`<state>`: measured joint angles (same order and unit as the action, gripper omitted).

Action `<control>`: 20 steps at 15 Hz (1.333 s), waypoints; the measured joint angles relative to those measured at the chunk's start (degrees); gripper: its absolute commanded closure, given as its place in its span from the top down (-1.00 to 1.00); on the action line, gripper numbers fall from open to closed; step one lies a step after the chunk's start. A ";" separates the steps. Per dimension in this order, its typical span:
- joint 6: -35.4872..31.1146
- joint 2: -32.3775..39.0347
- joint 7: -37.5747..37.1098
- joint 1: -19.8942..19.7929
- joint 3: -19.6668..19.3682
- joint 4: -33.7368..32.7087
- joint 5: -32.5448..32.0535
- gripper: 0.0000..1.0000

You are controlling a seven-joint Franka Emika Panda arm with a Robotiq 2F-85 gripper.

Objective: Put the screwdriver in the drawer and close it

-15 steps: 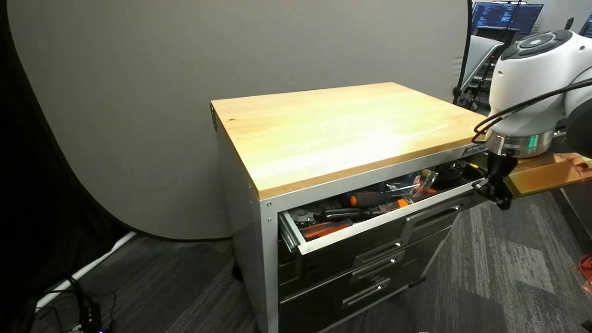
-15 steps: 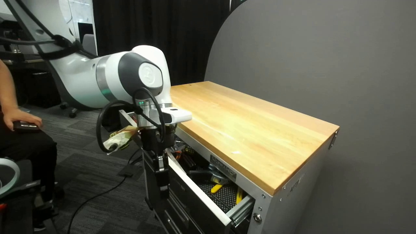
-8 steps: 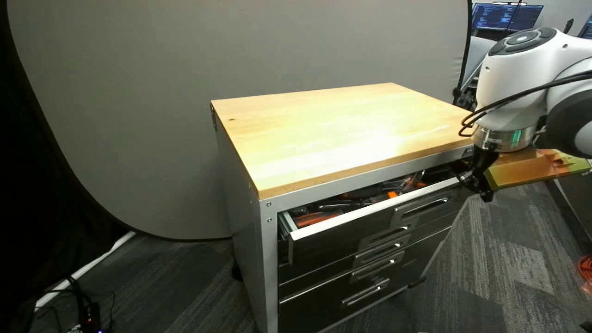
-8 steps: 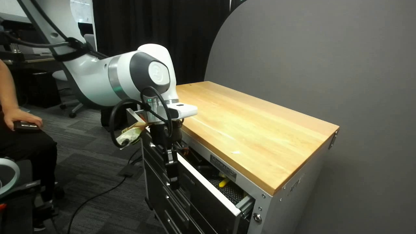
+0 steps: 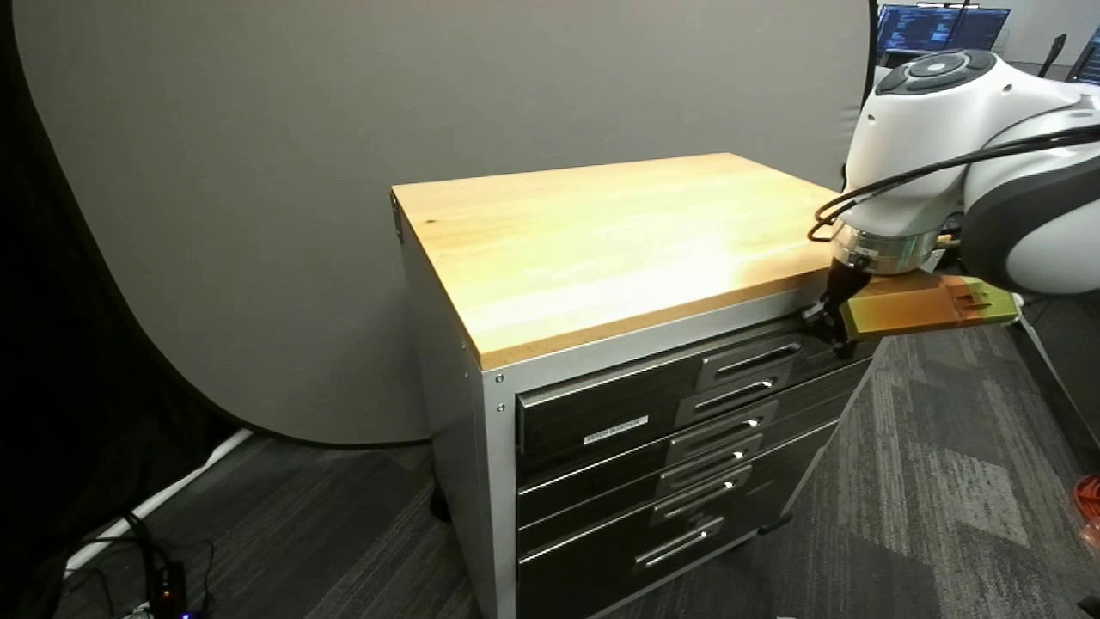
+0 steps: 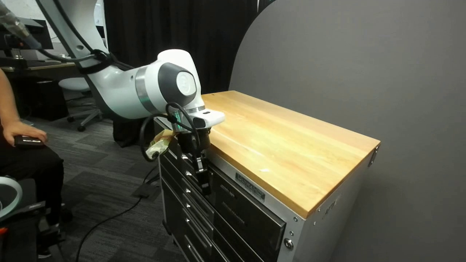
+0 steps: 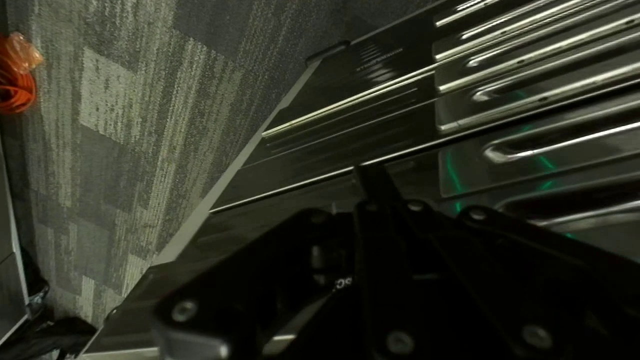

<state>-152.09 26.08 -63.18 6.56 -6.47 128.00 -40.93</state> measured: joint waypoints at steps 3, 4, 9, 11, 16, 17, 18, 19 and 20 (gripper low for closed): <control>-1.29 0.87 -0.44 0.41 -0.39 -0.83 0.07 -0.96; -1.58 0.82 -0.44 0.52 -0.61 -0.67 0.07 -0.55; -1.60 -5.92 4.43 0.61 -1.55 2.14 -0.04 0.12; -1.02 -11.48 8.81 0.60 -1.49 3.76 -0.04 0.43; 1.44 -23.87 28.06 0.02 3.28 5.19 8.91 1.00; 2.06 -25.71 32.36 0.13 4.96 5.10 12.22 1.00; 2.76 -27.26 36.68 0.35 6.64 4.88 15.60 1.00; 3.81 -28.52 40.87 0.68 8.19 4.53 18.93 1.00; 5.31 -29.60 45.14 1.09 9.61 4.12 22.41 1.00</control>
<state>-146.79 -3.52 -18.04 7.65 3.14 132.11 -18.53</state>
